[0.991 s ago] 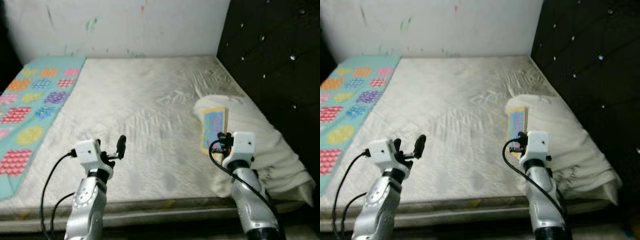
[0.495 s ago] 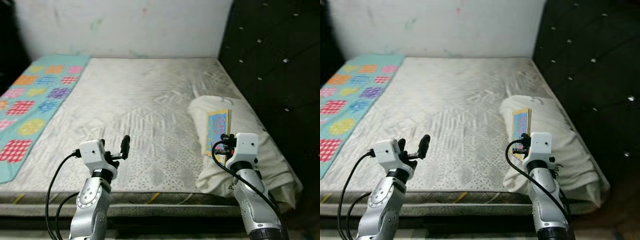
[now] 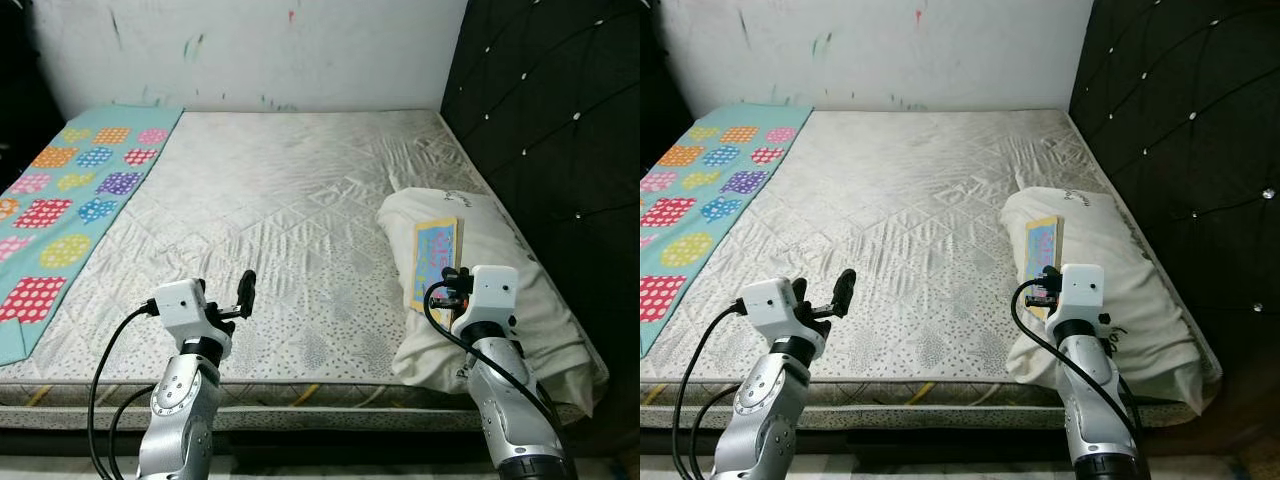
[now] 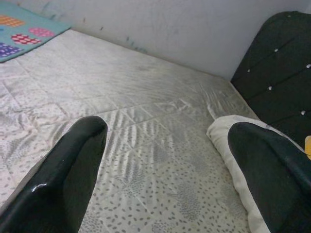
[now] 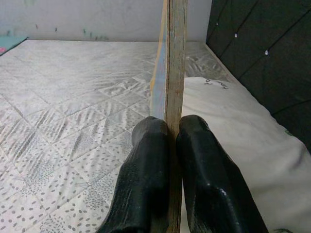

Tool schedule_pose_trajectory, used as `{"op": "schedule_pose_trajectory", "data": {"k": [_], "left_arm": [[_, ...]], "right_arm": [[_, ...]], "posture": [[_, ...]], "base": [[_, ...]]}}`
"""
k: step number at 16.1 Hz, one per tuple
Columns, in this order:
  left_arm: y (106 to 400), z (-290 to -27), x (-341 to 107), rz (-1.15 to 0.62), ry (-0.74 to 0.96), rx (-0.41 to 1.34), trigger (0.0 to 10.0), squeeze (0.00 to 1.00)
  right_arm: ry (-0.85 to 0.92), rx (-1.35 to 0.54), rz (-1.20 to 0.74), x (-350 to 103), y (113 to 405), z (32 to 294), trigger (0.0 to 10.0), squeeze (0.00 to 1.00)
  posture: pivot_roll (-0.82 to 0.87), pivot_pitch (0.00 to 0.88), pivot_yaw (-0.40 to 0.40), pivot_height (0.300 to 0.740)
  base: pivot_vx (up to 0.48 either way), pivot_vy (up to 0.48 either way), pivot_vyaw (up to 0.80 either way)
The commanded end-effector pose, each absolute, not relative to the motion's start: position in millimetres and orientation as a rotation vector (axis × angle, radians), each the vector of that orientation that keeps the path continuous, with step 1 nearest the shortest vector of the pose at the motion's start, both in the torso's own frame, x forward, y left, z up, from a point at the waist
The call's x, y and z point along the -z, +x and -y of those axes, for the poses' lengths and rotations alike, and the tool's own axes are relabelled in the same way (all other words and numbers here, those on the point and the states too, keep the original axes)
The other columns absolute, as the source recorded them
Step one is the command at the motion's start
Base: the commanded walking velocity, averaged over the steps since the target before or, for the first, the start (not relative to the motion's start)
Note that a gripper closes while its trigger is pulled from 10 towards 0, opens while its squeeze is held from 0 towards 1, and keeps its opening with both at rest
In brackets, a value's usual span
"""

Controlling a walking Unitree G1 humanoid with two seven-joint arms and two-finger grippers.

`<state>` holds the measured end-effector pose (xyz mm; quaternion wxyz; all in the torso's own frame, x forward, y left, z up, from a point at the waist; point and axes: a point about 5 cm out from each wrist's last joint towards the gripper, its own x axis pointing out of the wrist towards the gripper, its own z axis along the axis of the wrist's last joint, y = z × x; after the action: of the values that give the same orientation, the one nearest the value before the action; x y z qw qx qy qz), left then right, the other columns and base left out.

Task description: Clean up the room

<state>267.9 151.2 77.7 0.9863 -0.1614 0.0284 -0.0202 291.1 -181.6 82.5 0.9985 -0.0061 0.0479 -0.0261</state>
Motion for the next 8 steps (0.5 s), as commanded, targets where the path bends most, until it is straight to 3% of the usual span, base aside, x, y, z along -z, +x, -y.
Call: {"op": "schedule_pose_trajectory", "data": {"k": [1, 3, 7, 8], "left_arm": [[269.5, -150.6, -79.9, -0.051, -0.332, 0.044, 10.0, 0.00], [269.4, -150.3, -79.8, -0.052, -0.331, 0.045, 10.0, 0.00], [269.4, -150.0, -79.9, -0.054, -0.328, 0.048, 10.0, 0.00], [269.5, -149.9, -79.9, -0.054, -0.327, 0.049, 10.0, 0.00]], "right_arm": [[-0.018, 0.047, -0.038, -94.3, 295.5, 179.4, 10.0, 0.00], [-0.018, 0.048, -0.038, -94.3, 295.3, 179.7, 10.0, 0.00], [-0.019, 0.052, -0.039, -94.5, 294.8, 180.1, 10.0, 0.00], [-0.019, 0.052, -0.038, -94.8, 294.8, 180.0, 10.0, 0.00]], "posture": [[-0.14, 0.000, -0.004, 0.740], [-0.14, 0.000, -0.006, 0.740], [-0.14, 0.000, -0.005, 0.740], [-0.14, 0.000, -0.005, 0.740]], "base": [[0.000, 0.000, 0.00], [0.000, 0.328, 0.00], [0.000, 0.000, 0.00], [0.000, 0.319, 0.00]]}}
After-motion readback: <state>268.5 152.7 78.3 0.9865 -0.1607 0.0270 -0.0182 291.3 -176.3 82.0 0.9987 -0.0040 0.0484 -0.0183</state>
